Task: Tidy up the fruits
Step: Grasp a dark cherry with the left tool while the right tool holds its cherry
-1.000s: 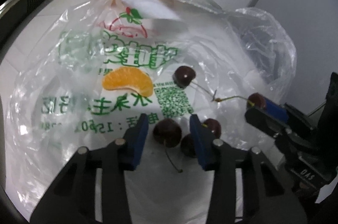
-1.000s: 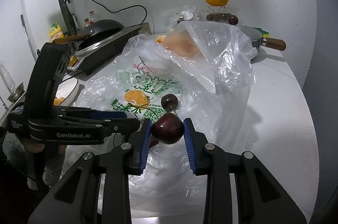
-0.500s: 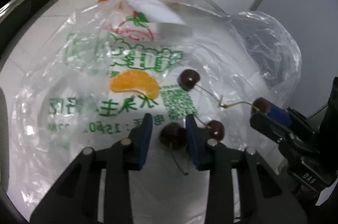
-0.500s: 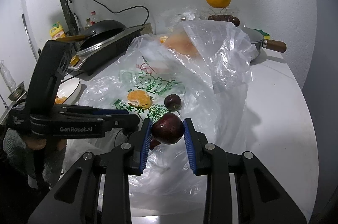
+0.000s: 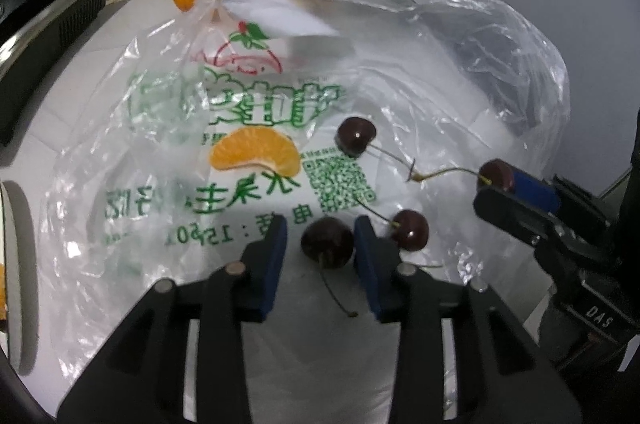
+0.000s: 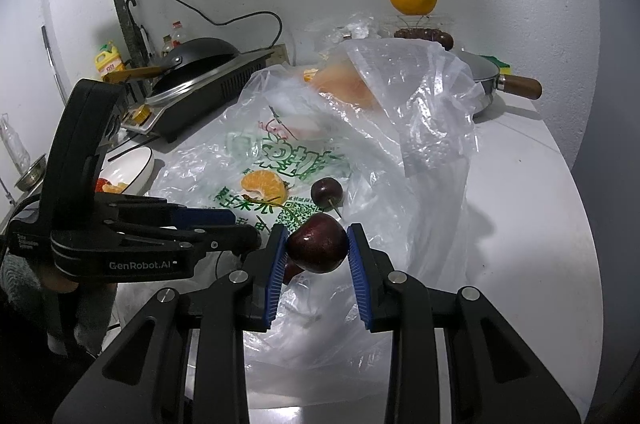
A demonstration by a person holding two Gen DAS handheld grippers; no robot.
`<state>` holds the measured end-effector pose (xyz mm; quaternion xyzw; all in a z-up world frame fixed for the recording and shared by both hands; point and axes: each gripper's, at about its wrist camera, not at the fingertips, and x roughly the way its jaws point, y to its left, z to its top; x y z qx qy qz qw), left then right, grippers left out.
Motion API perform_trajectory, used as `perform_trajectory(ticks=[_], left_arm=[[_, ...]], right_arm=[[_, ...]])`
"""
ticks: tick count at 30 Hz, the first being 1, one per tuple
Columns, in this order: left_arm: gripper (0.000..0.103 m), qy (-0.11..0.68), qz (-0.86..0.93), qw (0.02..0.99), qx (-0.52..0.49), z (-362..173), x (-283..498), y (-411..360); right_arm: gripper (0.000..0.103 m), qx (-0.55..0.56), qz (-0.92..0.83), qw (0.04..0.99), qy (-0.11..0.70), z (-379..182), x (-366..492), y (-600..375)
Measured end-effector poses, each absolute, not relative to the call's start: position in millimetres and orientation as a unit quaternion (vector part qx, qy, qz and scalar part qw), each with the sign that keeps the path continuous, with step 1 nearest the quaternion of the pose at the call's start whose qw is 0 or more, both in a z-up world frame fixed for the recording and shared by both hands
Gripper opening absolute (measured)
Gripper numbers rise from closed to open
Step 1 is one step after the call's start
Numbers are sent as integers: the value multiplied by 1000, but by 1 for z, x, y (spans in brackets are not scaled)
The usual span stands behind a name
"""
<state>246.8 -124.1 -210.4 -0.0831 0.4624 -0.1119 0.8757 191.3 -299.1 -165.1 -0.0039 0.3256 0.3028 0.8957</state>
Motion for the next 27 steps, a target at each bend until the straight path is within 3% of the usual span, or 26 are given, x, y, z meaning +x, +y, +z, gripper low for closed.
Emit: perform_trajectory(ticks=[5, 19, 24, 27], left_arm=[[35, 467, -128, 866, -127, -216, 252, -114], [18, 451, -144, 873, -116, -204, 238, -119], [18, 451, -139, 875, -106, -205, 236, -117], [24, 460, -140, 870, -106, -207, 239, -117]], right_arm=[[32, -3, 302, 897, 323, -163, 190, -300], [32, -6, 299, 901, 315, -157, 185, -299], [32, -9, 300, 901, 312, -154, 181, -297], [32, -10, 302, 901, 313, -154, 180, -295]])
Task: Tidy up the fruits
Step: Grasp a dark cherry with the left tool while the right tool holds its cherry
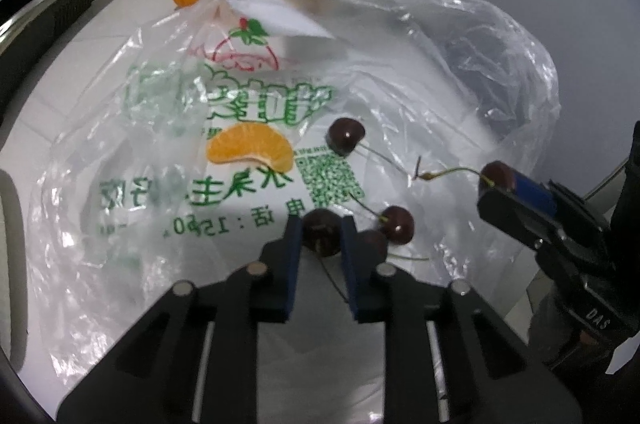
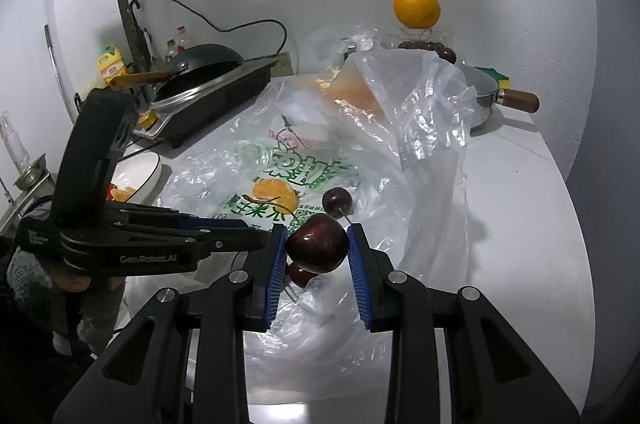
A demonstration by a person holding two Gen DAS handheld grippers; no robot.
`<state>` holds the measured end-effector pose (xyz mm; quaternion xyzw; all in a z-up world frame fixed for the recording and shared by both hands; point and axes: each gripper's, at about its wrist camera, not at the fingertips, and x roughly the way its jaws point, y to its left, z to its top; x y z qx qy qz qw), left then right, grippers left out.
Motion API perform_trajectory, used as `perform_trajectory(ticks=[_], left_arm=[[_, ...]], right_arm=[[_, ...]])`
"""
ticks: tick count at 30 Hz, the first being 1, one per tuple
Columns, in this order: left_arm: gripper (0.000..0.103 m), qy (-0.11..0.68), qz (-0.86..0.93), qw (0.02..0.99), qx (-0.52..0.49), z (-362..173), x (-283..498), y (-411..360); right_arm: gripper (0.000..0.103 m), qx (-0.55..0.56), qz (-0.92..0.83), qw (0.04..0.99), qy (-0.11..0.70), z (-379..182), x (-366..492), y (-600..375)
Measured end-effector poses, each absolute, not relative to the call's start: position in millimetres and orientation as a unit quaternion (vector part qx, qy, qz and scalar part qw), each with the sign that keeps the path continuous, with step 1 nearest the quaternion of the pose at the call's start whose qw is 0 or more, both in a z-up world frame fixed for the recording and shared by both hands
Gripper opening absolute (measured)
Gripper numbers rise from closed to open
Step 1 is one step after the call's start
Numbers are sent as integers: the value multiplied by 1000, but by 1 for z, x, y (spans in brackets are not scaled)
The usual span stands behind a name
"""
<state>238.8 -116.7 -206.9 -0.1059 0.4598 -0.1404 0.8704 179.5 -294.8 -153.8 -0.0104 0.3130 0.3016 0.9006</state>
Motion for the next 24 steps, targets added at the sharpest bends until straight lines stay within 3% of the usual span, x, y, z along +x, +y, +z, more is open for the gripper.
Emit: perform_trajectory(ticks=[1, 6, 8, 9, 20, 24], left_arm=[[29, 464, -139, 869, -101, -208, 239, -118], [33, 465, -127, 873, -78, -209, 239, -121], [58, 462, -113, 877, -68, -209, 240, -120], [61, 464, -108, 877, -69, -210, 243, -119], [60, 470, -108, 876, -6, -215, 253, -126], [43, 462, -116, 879, 11, -216, 251, -133]], right_arm=[[32, -11, 302, 900, 313, -154, 179, -294], [32, -9, 302, 901, 312, -152, 179, -294], [32, -9, 301, 901, 312, -153, 178, -294], [32, -9, 301, 901, 312, -153, 179, -295], [32, 0, 298, 902, 312, -155, 180, -299], [32, 1, 298, 902, 312, -155, 179, -300]])
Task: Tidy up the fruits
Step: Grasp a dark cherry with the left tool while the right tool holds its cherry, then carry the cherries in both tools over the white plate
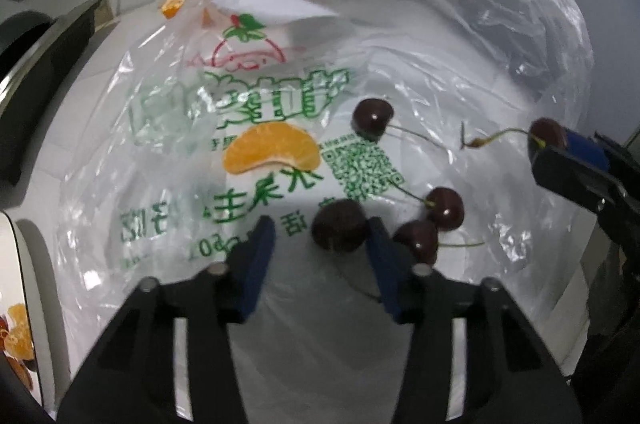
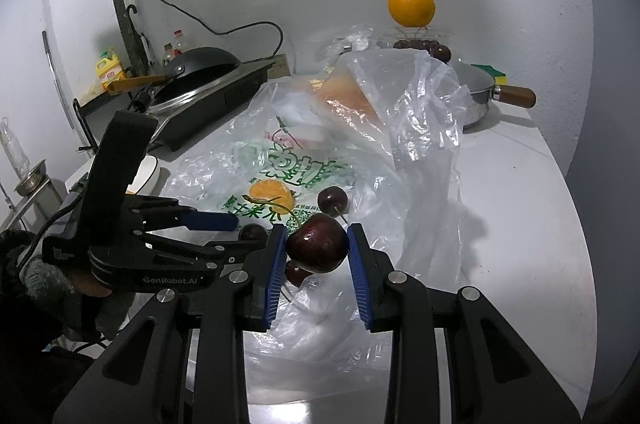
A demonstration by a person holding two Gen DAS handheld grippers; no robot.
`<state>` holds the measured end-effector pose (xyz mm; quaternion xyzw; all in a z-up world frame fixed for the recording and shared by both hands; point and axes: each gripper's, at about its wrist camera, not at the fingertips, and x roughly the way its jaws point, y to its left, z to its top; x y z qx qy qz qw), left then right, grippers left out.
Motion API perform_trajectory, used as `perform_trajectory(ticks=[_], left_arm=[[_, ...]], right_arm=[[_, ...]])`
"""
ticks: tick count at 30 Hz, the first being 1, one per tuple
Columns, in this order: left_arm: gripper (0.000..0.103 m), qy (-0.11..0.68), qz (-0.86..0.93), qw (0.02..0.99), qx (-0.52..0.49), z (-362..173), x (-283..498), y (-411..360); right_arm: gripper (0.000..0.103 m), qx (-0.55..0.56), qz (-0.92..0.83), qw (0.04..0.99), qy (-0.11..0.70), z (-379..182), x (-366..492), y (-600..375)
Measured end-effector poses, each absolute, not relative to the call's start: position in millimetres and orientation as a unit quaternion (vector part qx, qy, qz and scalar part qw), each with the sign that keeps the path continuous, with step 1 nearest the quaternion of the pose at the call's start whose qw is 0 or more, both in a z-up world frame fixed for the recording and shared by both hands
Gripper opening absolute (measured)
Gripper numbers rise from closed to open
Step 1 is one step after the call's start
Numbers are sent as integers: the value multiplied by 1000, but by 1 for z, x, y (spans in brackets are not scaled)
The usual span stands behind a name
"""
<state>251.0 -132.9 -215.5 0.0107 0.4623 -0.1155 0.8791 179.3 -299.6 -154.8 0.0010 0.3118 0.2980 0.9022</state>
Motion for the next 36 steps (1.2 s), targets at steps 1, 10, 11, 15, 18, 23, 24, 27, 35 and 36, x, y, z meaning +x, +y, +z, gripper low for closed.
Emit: perform_trajectory(ticks=[1, 10, 11, 15, 18, 23, 24, 27, 35, 36], left_arm=[[40, 459, -120, 880, 16, -216, 250, -135], [29, 446, -140, 883, 46, -214, 240, -157], [29, 445, -140, 884, 45, -213, 238, -157], [29, 438, -141, 887, 39, -205, 232, -151], [29, 428, -141, 892, 34, -195, 224, -145], [29, 413, -138, 900, 24, -178, 212, -126], [29, 410, -137, 901, 21, -176, 208, -123], [29, 401, -133, 906, 14, -168, 201, -111], [29, 377, -113, 919, -11, -155, 173, -65], [29, 374, -110, 921, -13, -154, 169, -60]], right_arm=[[32, 1, 298, 902, 312, -155, 179, -300], [32, 0, 295, 904, 309, -152, 175, -301], [32, 0, 296, 904, 308, -151, 175, -300], [32, -4, 298, 905, 304, -147, 170, -296], [32, -9, 301, 906, 299, -142, 166, -291], [32, -18, 309, 905, 292, -134, 160, -277], [32, -21, 310, 905, 291, -133, 158, -273], [32, -27, 315, 904, 288, -128, 154, -262], [32, -42, 326, 900, 284, -115, 144, -223], [32, -45, 328, 900, 284, -114, 143, -219]])
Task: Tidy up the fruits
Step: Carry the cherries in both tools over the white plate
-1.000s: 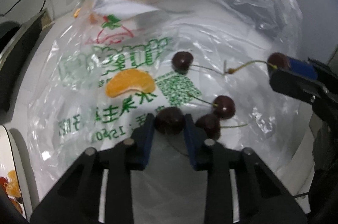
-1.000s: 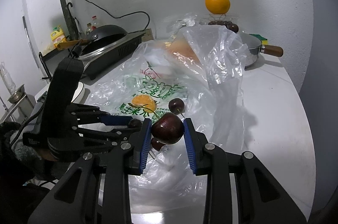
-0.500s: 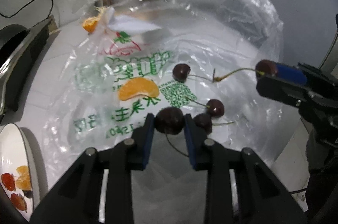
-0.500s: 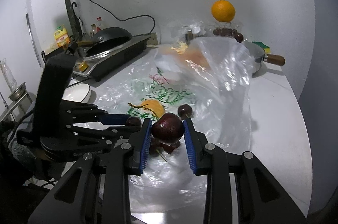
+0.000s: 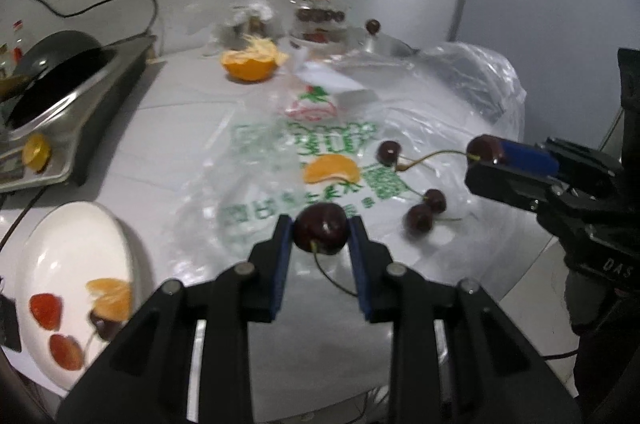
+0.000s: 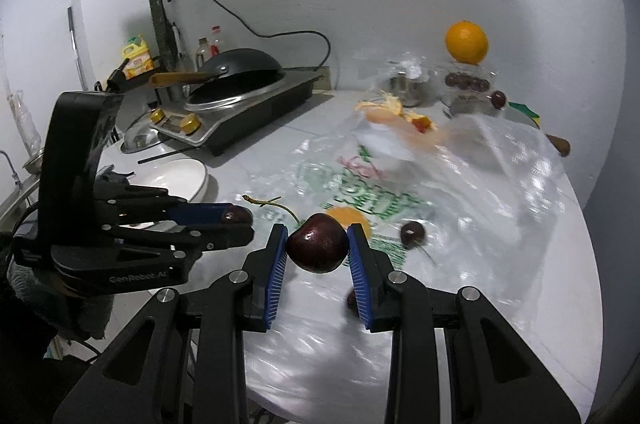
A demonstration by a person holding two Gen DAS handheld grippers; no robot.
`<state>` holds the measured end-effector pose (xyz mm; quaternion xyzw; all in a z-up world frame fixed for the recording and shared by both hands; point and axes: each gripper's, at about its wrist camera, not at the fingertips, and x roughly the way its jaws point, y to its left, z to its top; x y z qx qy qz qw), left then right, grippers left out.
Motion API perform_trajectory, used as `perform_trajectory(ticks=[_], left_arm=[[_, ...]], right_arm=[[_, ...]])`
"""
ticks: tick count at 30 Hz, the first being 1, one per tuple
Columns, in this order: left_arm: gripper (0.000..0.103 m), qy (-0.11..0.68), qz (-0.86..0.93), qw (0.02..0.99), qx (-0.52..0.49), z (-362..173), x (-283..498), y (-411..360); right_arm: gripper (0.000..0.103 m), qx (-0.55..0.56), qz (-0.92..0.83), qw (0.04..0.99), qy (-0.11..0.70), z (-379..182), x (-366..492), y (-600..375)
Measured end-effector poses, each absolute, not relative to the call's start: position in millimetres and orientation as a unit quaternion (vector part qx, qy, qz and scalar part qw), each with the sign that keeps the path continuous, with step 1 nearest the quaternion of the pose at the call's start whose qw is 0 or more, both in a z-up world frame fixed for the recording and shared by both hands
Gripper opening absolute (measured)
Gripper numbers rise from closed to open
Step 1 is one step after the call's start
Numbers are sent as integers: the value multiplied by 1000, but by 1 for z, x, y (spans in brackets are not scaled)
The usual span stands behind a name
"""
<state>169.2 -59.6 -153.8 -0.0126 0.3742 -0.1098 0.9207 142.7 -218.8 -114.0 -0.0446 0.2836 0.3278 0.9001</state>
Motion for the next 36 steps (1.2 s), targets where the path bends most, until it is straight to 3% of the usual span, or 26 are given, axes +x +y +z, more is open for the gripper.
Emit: perform_trajectory(ticks=[20, 36], left_arm=[[29, 342, -23, 936, -84, -161, 114, 78], [29, 360, 9, 931, -66, -185, 115, 116]], right_arm=[[32, -83, 364, 881, 291, -106, 124, -107], [32, -99, 376, 869, 305, -110, 127, -66]])
